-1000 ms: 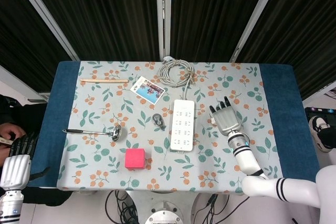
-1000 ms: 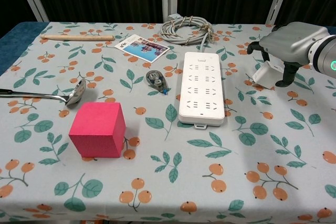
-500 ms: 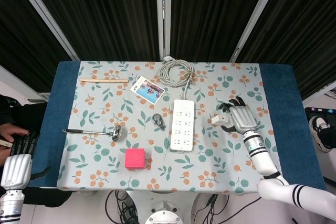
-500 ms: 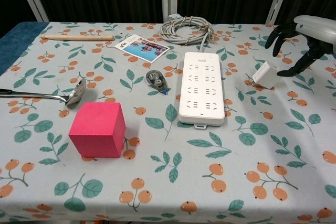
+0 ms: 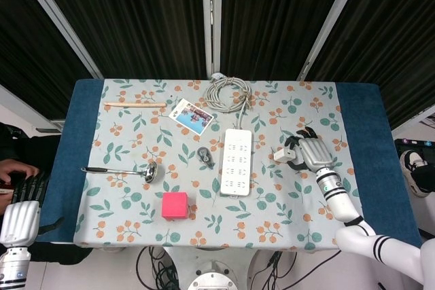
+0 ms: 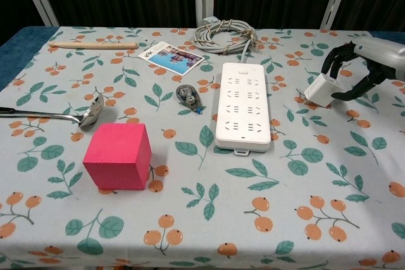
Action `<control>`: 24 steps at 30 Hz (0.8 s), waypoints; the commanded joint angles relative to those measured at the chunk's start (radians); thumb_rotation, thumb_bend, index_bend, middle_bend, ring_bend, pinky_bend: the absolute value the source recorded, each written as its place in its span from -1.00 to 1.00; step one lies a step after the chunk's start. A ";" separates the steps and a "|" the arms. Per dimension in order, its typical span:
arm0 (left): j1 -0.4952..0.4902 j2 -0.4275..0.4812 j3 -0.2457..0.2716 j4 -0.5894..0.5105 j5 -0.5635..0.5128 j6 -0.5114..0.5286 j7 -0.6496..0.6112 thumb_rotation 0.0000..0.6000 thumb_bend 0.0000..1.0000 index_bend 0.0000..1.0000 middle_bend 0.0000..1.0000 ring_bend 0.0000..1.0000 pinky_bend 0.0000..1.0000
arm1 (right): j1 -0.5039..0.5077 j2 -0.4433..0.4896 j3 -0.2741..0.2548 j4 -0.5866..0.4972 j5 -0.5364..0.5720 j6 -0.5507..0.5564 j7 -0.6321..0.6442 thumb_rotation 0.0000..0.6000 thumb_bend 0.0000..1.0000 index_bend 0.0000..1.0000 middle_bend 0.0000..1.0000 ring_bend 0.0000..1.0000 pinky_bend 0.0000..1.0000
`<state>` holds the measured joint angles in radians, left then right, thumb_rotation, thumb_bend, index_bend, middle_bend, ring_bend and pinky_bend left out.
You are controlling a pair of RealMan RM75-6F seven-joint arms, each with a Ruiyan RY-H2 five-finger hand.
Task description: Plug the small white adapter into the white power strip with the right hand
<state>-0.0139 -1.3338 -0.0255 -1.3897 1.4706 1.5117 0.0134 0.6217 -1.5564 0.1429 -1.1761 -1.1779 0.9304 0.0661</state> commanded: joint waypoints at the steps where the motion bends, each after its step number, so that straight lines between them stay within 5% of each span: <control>1: -0.001 0.000 0.000 0.000 0.000 -0.001 0.001 1.00 -1.00 -0.96 -1.00 -1.00 -1.00 | 0.001 -0.005 0.004 0.007 -0.006 -0.006 0.003 1.00 -0.59 -0.20 -0.15 -0.71 -1.00; 9: 0.002 0.000 0.000 -0.001 -0.003 0.000 0.000 1.00 -1.00 -0.96 -1.00 -1.00 -1.00 | 0.006 -0.020 0.014 0.024 -0.020 -0.020 0.011 1.00 -0.56 -0.19 -0.14 -0.70 -1.00; 16: 0.003 -0.001 0.001 0.002 -0.005 -0.004 -0.007 1.00 -1.00 -0.96 -1.00 -1.00 -1.00 | -0.006 -0.031 0.029 0.028 -0.065 0.030 0.070 1.00 0.13 0.32 0.21 -0.37 -1.00; 20: 0.005 0.007 0.001 0.000 -0.002 0.002 -0.007 1.00 -1.00 -0.96 -1.00 -1.00 -1.00 | -0.004 0.038 0.038 -0.087 -0.113 0.078 0.028 1.00 0.42 0.51 0.36 -0.19 -1.00; 24: 0.004 0.013 0.001 -0.007 0.011 0.015 -0.002 1.00 -1.00 -0.96 -1.00 -1.00 -1.00 | 0.037 0.136 0.075 -0.285 -0.069 0.045 -0.147 1.00 0.54 0.57 0.41 -0.14 -1.00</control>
<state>-0.0095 -1.3218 -0.0249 -1.3956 1.4805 1.5247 0.0099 0.6284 -1.5031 0.1872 -1.3152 -1.2682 0.9908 0.0556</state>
